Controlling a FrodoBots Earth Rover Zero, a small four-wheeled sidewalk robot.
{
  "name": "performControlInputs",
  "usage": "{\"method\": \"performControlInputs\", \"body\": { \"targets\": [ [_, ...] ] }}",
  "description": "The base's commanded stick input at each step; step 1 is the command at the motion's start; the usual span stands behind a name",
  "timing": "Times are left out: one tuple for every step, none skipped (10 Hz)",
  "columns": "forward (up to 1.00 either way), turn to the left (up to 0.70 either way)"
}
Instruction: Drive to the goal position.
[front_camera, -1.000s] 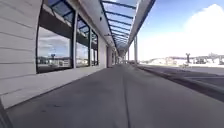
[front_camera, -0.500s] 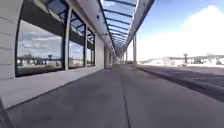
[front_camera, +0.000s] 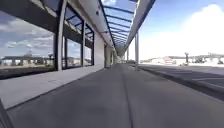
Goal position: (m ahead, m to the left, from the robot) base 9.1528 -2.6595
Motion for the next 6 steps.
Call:
{"method": "performControlInputs", "body": {
  "targets": [
    [0.85,0.00],
    [0.85,0.00],
    [0.85,0.00],
    [0.85,0.00],
    [0.85,0.00],
    [0.85,0.00]
  ]
}}
